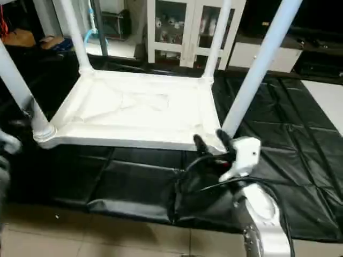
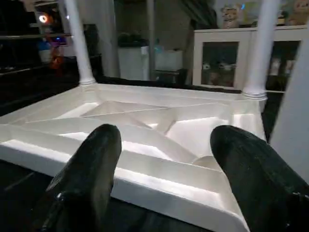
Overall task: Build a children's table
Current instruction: Rotate leg to tighten, then flip table
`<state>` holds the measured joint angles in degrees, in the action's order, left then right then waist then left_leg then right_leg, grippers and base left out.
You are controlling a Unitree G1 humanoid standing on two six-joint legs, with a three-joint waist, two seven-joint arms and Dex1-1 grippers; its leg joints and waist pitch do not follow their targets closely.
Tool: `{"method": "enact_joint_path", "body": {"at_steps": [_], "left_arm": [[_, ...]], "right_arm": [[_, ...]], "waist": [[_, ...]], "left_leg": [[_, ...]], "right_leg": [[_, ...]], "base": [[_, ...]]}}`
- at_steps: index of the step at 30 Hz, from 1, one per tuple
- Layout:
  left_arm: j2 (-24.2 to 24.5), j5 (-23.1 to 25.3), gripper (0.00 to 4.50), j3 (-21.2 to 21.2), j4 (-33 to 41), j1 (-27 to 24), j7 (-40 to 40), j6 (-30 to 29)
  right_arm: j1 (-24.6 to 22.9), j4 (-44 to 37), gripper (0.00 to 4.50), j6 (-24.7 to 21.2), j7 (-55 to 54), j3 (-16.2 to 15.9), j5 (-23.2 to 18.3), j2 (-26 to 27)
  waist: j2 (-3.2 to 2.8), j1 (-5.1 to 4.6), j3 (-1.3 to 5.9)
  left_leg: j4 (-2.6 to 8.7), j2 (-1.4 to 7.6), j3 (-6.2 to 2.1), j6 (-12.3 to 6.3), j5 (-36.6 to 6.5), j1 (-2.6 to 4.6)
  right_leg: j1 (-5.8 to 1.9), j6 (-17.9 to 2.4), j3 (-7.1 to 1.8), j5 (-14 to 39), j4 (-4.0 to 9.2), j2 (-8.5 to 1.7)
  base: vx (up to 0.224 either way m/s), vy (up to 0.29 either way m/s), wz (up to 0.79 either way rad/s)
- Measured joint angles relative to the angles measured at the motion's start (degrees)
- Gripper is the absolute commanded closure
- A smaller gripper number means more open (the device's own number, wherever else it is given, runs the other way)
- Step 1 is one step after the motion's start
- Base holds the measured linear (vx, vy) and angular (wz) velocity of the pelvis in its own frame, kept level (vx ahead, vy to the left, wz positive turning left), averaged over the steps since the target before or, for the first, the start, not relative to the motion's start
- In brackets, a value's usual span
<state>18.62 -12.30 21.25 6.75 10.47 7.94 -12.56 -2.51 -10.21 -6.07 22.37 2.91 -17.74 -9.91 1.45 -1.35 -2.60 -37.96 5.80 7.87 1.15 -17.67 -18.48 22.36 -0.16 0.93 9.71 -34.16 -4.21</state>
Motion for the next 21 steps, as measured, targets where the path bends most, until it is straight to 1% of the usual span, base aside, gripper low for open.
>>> {"method": "enact_joint_path", "body": {"at_steps": [1,3,4,6,8,13,15,17,18,21], "left_arm": [[0.07,0.02,0.38,-0.28,-1.51,0.98,0.15,-0.37],[0.43,0.60,0.09,-0.54,-3.98,3.20,-0.13,-1.40],[0.72,1.01,0.02,-0.56,-4.75,4.00,-0.51,-1.89],[1.09,1.28,0.01,-0.20,-6.32,6.01,-1.20,-2.65],[1.49,0.93,0.01,0.41,-7.48,8.03,-1.35,-3.11],[2.93,-0.65,0.01,0.39,-13.03,12.81,-0.64,-3.81],[3.55,-0.92,0.01,0.24,-16.62,14.97,0.44,-3.96],[3.61,-1.15,0.01,0.12,-17.76,16.00,1.34,-3.99],[3.61,-1.31,0.18,-0.09,-18.03,16.48,1.83,-4.08],[3.54,-1.46,0.42,-1.00,-18.25,16.86,2.67,-4.56]], "right_arm": [[0.41,0.22,1.10,-0.13,-0.03,0.03,0.00,0.20],[1.31,0.26,1.10,-0.34,-0.06,-0.10,-0.08,0.60],[1.62,0.25,1.10,-0.70,-0.06,-0.23,-0.14,0.82],[1.72,0.21,1.10,-1.24,-0.07,-0.75,-0.22,1.03],[1.66,0.14,1.10,-1.55,-0.07,-1.32,-0.44,1.29],[1.46,-0.01,1.10,-2.57,-0.12,-1.75,-0.64,1.31],[1.45,-0.29,1.10,-2.60,-0.13,-1.76,-0.64,1.44],[1.40,-0.39,1.10,-2.63,-0.23,-1.73,-0.64,1.57],[1.40,-0.42,1.10,-2.65,-0.34,-1.75,-0.64,1.72],[0.81,-0.84,1.10,-2.66,-0.85,-1.66,-0.64,1.97]], "waist": [[0.14,0.07,0.00],[0.38,0.16,0.12],[0.42,0.17,0.13],[0.40,0.30,0.12],[0.43,0.29,0.11],[0.43,0.19,0.10],[0.28,0.20,0.01],[0.22,0.18,-0.02],[0.22,0.17,-0.02],[0.00,0.16,-0.11]], "left_leg": [[0.00,0.06,0.07,0.02,0.10,-0.14],[0.00,0.16,0.19,-0.25,0.60,-0.61],[0.00,0.17,0.24,-0.63,0.84,-0.77],[0.00,0.17,0.24,-0.69,0.83,-0.94],[0.00,0.19,0.24,-0.72,0.82,-1.09],[0.00,0.19,0.25,-0.73,0.82,-1.13],[0.00,0.19,0.25,-0.69,0.84,-1.12],[0.00,0.19,0.26,-0.69,0.84,-1.13],[0.00,0.19,0.26,-0.68,0.84,-1.14],[0.00,0.20,0.26,-0.69,0.84,-1.18]], "right_leg": [[0.08,-0.08,0.00,-0.05,-0.02,-0.01],[0.64,-0.12,-0.02,-0.25,-0.16,-0.04],[0.77,-0.13,-0.02,-0.25,-0.22,-0.08],[0.84,-0.12,0.00,-0.24,-0.20,-0.10],[0.94,-0.13,0.02,-0.24,-0.16,-0.10],[0.92,-0.14,0.02,-0.24,-0.10,-0.14],[0.92,-0.14,0.02,-0.24,-0.12,-0.14],[0.91,-0.14,0.02,-0.24,-0.14,-0.16],[0.92,-0.14,0.03,-0.24,-0.14,-0.16],[0.92,-0.14,0.05,-0.24,-0.11,-0.16]], "base": [[0.000,0.000,0.00],[0.000,0.000,0.00],[0.000,0.000,0.00],[0.000,0.000,0.00],[0.000,0.000,0.00],[0.000,0.000,0.00],[0.000,0.000,0.00],[0.000,0.000,0.00],[0.000,0.000,0.00],[0.000,0.000,0.00]]}}
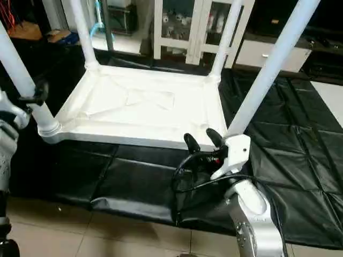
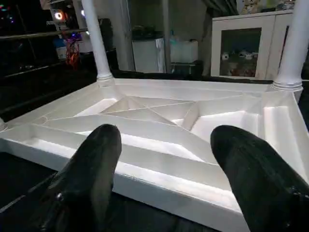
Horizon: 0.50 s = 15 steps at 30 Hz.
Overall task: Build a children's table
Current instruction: Flip table
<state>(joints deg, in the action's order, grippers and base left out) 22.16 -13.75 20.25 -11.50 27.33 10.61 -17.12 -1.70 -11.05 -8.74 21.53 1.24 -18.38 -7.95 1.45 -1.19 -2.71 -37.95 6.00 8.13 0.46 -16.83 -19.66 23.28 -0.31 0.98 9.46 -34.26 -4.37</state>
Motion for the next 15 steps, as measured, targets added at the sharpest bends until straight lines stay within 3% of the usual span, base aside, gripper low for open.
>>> {"method": "enact_joint_path", "body": {"at_steps": [15], "left_arm": [[-3.77,-4.49,1.79,0.39,0.66,0.07,1.67,-0.61]], "right_arm": [[-0.64,-0.12,1.10,-0.71,-1.69,-0.17,0.04,1.17]], "waist": [[-0.16,0.62,-0.03]], "left_leg": [[0.00,0.02,0.24,-0.22,0.22,-0.43]], "right_leg": [[-0.10,-0.02,-0.03,0.02,0.20,-0.40]], "base": [[0.000,0.000,0.00]]}}
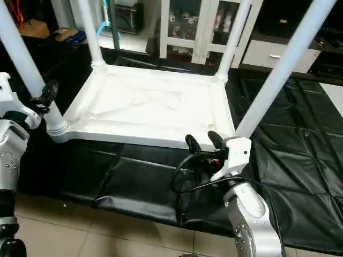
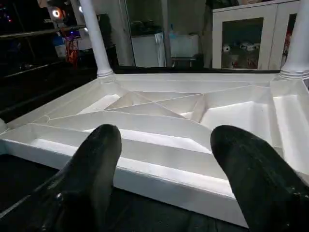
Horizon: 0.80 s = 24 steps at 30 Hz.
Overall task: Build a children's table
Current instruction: Flip table
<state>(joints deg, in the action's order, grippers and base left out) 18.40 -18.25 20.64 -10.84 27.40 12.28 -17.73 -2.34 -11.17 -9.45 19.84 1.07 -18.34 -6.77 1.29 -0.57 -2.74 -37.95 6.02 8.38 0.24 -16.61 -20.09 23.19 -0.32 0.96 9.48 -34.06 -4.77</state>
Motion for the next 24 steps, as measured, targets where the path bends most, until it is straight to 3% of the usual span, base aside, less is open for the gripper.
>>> {"method": "enact_joint_path", "body": {"at_steps": [4,12,17,21,24], "left_arm": [[-1.74,-1.97,2.16,0.99,1.01,0.00,-0.10,-1.21],[-2.71,-2.44,2.32,1.04,2.51,-0.18,-0.15,-2.65],[-5.29,-4.65,2.32,2.85,4.03,-0.12,-1.53,-4.20],[-8.57,-6.94,2.32,3.94,5.69,0.03,-3.50,-5.87],[-11.55,-10.11,2.32,5.68,6.67,0.31,-5.30,-6.72]], "right_arm": [[0.00,0.01,1.10,-0.03,0.01,-1.12,0.12,0.53],[-0.01,0.03,1.10,-0.01,0.01,-1.51,0.81,0.44],[-0.43,0.03,1.10,-0.58,-0.82,-1.16,-0.04,1.35],[-0.67,0.30,1.10,-3.86,-2.59,-0.09,-1.83,2.69],[-0.91,0.67,1.10,-5.58,-2.64,0.66,-3.48,3.26]], "waist": [[-0.04,0.13,-0.02],[-0.49,0.20,-0.30],[-0.97,0.48,-0.52],[-1.81,0.81,-0.59],[-1.91,0.95,-0.59]], "left_leg": [[0.00,0.00,0.17,0.18,-0.01,-0.05],[0.00,-0.01,0.55,0.08,0.08,-0.24],[0.11,-0.01,0.56,-0.09,0.18,-0.36],[0.21,-0.01,0.69,-0.58,0.50,-0.48],[0.48,0.00,0.83,-0.66,0.76,-0.51]], "right_leg": [[-0.05,0.00,0.00,0.01,-0.01,-0.19],[-0.05,0.02,-0.01,0.02,0.05,-0.48],[-0.03,-0.01,-0.04,0.05,0.11,-0.53],[0.05,-0.01,-0.09,0.09,0.12,-0.63],[0.09,0.00,-0.13,0.13,0.13,-0.71]], "base": [[0.000,0.000,0.00],[0.000,0.000,0.00],[0.000,0.000,0.00],[0.000,0.000,0.00],[0.000,0.000,0.00]]}}
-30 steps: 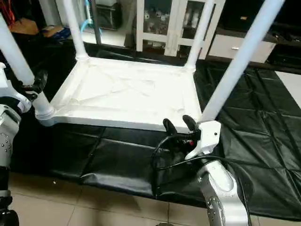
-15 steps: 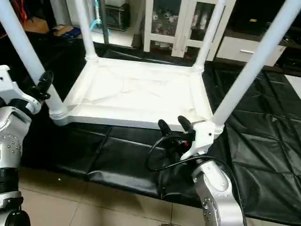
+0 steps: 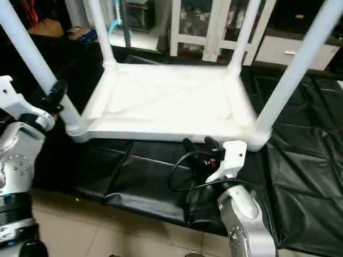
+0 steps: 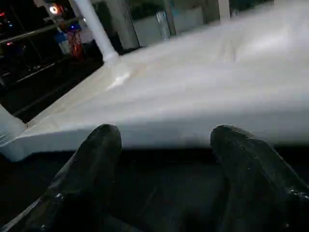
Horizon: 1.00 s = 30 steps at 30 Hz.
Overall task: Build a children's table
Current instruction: Flip table
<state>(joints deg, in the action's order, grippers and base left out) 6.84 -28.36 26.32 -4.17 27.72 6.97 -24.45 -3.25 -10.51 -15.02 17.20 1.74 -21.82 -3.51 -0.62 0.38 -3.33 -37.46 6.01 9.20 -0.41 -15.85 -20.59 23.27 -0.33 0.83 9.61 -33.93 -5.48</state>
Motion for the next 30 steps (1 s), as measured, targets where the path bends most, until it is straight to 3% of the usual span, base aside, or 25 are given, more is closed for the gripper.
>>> {"method": "enact_joint_path", "body": {"at_steps": [5,6,12,15,20,24,30], "left_arm": [[-4.75,-6.22,2.32,1.81,0.44,0.03,-0.55,-0.78],[-5.53,-6.93,2.32,1.73,0.54,-0.01,-0.43,-1.09],[-6.92,-7.18,2.32,-0.76,2.38,-0.66,-0.27,-2.02],[-7.59,-6.42,2.32,-2.07,3.42,-0.93,-0.40,-2.19],[-10.52,-6.42,2.32,-2.46,3.95,-0.93,-2.12,-2.21],[-13.35,-7.04,2.32,-2.50,4.14,-0.96,-3.69,-2.18],[-13.67,-8.82,2.32,-2.04,4.88,-1.66,-4.16,-2.12]], "right_arm": [[-0.24,0.00,1.10,-2.11,0.27,0.16,-2.87,0.72],[-0.21,0.00,0.93,-2.84,0.21,0.43,-4.31,1.66],[3.27,0.02,0.43,-5.94,-0.04,5.21,-14.03,5.17],[5.67,0.01,0.24,-6.17,-0.06,6.51,-16.38,5.89],[7.71,0.07,0.00,-5.50,-2.29,8.00,-17.10,7.20],[10.71,1.42,0.00,-5.00,-8.52,11.58,-19.98,8.07],[10.87,2.83,0.00,-5.00,-10.66,14.26,-20.83,8.07]], "waist": [[0.05,0.08,0.00],[0.09,0.09,-0.02],[0.19,-0.11,-0.04],[0.17,-0.01,-0.04],[0.19,-0.17,-0.04],[0.36,-0.05,-0.05],[0.39,-0.13,-0.06]], "left_leg": [[0.04,0.07,0.00,-0.03,0.28,-0.44],[0.02,0.08,0.00,-0.07,0.33,-0.56],[-0.03,0.09,0.02,-0.21,0.41,-0.77],[-0.01,0.09,0.02,-0.26,0.47,-0.85],[-0.02,0.12,0.07,-0.24,0.58,-0.90],[-0.01,0.23,0.18,-0.20,0.71,-0.89],[-0.01,0.34,0.33,-0.21,0.72,-1.02]], "right_leg": [[0.19,0.01,-0.01,0.01,0.02,-0.02],[0.26,0.00,-0.01,0.01,0.02,-0.03],[0.42,0.00,-0.01,0.01,0.00,-0.05],[0.57,0.00,0.02,0.01,-0.08,-0.06],[0.66,0.00,0.01,0.00,-0.16,-0.05],[0.60,0.00,0.02,-0.01,-0.16,-0.05],[0.74,0.02,0.05,-0.03,-0.16,-0.02]], "base": [[0.000,0.000,0.00],[0.000,0.000,0.00],[0.000,0.000,0.00],[0.000,0.000,0.00],[0.000,0.000,0.00],[0.000,0.000,0.00],[0.000,0.000,0.00]]}}
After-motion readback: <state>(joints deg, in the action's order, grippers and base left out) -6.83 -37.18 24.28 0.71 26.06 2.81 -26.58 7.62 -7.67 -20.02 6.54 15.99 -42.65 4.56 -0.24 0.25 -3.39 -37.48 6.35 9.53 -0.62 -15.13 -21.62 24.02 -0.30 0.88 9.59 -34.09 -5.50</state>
